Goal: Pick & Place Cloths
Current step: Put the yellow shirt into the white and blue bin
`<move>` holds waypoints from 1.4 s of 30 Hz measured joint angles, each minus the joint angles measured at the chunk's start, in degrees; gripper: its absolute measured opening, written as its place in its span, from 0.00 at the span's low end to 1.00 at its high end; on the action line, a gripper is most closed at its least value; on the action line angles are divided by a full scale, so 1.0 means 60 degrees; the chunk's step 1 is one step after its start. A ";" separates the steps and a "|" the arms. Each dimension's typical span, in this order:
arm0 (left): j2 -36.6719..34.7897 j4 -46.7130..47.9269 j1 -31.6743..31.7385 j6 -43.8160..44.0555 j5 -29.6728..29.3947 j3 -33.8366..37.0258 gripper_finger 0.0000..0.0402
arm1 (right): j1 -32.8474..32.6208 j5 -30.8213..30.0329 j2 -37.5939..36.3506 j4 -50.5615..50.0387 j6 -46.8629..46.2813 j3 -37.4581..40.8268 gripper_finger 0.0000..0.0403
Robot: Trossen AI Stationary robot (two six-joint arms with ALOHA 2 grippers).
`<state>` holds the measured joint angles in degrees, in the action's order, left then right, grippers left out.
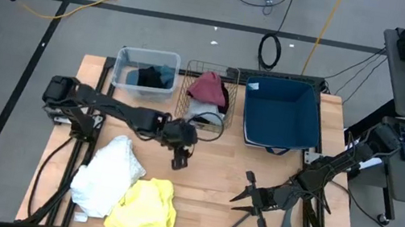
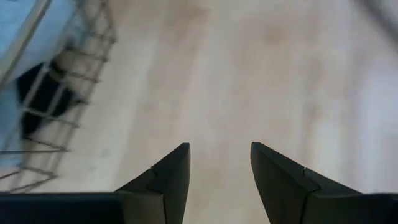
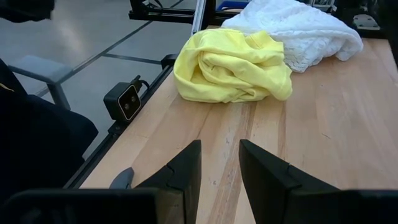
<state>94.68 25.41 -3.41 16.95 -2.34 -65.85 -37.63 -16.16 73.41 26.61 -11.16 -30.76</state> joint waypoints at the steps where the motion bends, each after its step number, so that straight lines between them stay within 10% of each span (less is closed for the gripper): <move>1: -0.0180 0.0019 -0.0160 0.0185 0.0095 -0.0003 0.43 | 0.0000 -0.0001 0.0000 0.0003 0.0001 0.0000 0.25; 26: -0.1589 0.2390 -0.4278 0.6640 0.0547 -0.0006 0.43 | 0.0000 0.0003 0.0000 0.0111 0.0052 0.0000 0.25; 42: -0.1572 0.0263 -0.6556 0.7176 -0.2484 -0.0006 0.43 | 0.0000 0.0014 0.0000 0.0394 0.0584 0.0004 0.25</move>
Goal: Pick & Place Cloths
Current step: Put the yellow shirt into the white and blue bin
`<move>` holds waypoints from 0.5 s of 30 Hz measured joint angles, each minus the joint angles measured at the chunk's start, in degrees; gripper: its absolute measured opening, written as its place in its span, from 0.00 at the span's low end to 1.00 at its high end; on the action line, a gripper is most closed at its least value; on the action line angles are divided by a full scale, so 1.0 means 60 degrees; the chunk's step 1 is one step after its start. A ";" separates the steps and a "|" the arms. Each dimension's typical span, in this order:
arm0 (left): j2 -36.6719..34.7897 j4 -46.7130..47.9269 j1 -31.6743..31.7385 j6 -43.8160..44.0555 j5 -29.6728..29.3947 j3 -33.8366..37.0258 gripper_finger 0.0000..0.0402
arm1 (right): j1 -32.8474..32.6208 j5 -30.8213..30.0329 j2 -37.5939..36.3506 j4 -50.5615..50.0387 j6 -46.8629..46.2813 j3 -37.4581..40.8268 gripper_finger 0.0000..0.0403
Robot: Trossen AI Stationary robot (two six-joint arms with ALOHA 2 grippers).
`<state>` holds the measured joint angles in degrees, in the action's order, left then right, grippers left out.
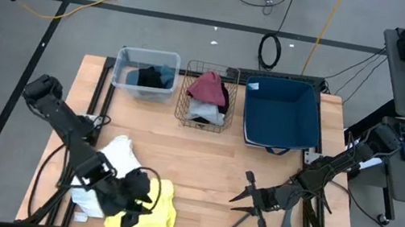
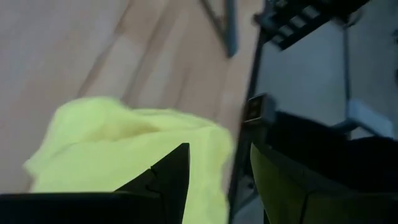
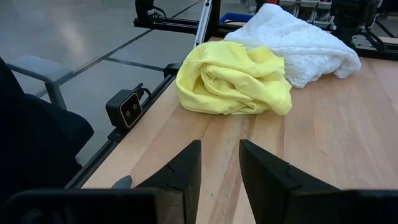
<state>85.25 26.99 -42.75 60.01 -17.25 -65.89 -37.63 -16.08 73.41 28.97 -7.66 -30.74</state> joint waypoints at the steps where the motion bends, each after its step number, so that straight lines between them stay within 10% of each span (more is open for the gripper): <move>1: 0.0056 -0.0238 -0.0114 -0.0011 -0.0217 0.0000 0.43 | 0.0000 0.0000 0.0000 0.0000 0.0000 0.0000 0.25; 15: 0.2308 -0.0512 -0.0605 0.0349 0.0346 -0.0842 0.43 | 0.0000 -0.0015 0.0000 0.0069 0.0000 0.0000 0.25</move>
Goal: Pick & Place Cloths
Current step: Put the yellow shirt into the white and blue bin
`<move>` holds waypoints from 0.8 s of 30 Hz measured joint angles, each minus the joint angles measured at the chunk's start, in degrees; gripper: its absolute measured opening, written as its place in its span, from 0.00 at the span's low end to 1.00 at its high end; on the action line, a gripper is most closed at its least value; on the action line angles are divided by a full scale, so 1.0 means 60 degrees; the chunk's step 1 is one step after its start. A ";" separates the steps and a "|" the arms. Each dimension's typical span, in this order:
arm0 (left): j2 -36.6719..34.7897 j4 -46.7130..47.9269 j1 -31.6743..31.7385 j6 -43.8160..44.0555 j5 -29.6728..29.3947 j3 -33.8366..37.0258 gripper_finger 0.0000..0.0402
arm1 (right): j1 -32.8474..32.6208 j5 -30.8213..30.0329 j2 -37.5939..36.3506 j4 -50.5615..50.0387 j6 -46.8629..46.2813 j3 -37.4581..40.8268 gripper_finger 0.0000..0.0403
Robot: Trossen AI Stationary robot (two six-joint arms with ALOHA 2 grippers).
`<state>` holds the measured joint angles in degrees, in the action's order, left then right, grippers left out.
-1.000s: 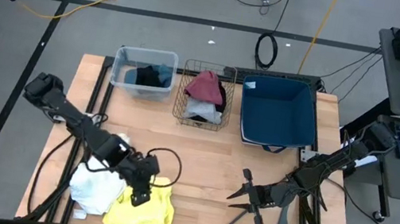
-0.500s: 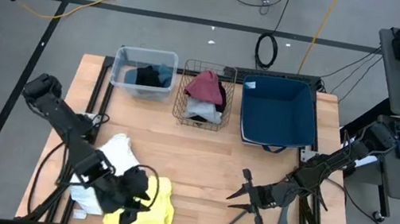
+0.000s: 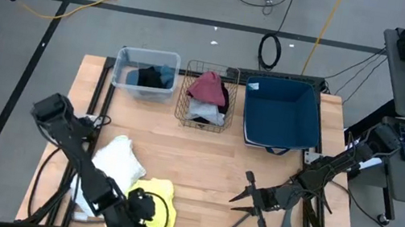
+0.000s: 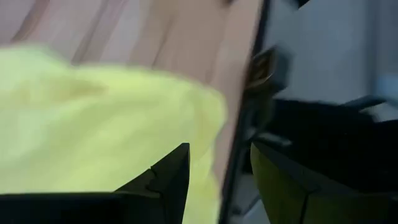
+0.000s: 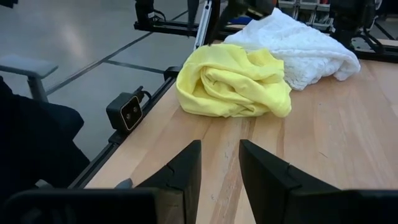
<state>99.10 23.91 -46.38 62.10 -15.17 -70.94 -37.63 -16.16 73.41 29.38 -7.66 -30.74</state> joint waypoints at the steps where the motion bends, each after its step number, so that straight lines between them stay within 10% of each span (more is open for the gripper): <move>1: 0.0160 0.0520 -0.0025 0.0149 0.0023 -0.0265 0.43 | 0.0000 0.0000 0.0000 0.0046 0.0000 0.0000 0.25; 8: 0.1003 0.3214 -0.0121 0.0386 -0.0264 -0.1919 0.43 | 0.0000 0.0000 0.0000 0.0375 0.0002 0.0000 0.25; 24: 0.1201 0.3653 -0.0092 0.1745 0.1365 -0.1952 0.43 | 0.0003 0.0011 0.0000 0.0351 0.0255 0.0000 0.25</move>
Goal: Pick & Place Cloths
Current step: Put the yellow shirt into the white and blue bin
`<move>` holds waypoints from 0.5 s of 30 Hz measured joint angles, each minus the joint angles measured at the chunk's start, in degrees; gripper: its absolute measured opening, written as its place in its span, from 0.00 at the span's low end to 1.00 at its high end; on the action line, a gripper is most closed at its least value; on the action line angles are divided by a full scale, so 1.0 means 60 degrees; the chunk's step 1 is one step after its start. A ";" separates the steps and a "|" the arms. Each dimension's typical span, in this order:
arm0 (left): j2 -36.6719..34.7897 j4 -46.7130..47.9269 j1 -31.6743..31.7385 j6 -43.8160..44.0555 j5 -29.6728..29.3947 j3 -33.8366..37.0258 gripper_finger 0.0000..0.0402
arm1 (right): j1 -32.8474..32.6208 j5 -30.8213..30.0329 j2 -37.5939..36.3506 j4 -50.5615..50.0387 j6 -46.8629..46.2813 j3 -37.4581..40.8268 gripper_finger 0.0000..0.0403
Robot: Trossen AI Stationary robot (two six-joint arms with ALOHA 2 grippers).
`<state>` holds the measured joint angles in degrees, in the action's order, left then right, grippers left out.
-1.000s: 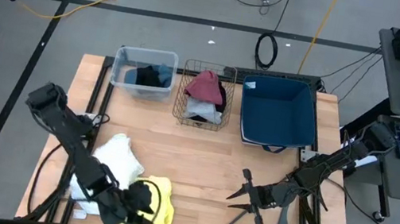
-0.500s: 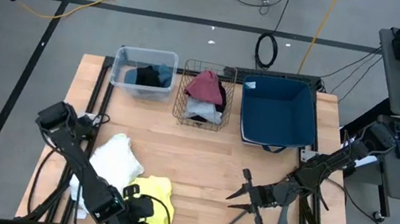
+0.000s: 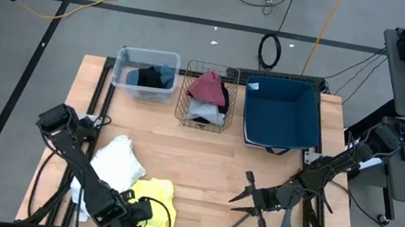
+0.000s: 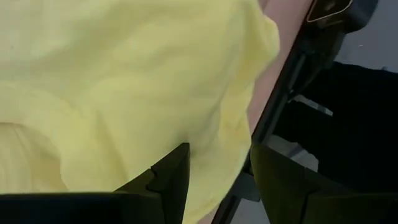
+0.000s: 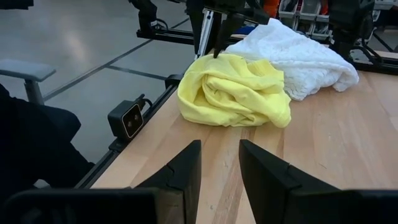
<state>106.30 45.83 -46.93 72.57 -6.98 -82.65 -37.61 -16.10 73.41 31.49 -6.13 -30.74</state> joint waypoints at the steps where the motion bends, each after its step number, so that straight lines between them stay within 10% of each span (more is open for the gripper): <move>1: 0.0000 0.0062 0.0003 0.0015 -0.0002 0.0000 0.43 | -0.0003 0.0000 0.0000 0.0003 0.0007 0.0000 0.25; 15: 0.0386 0.0178 0.0043 -0.0339 -0.0681 0.0000 0.68 | -0.0001 0.0003 0.0000 -0.0001 0.0175 0.0000 0.25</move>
<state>108.62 46.89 -46.68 70.54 -11.07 -82.65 -37.61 -16.08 73.41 31.48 -5.08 -30.74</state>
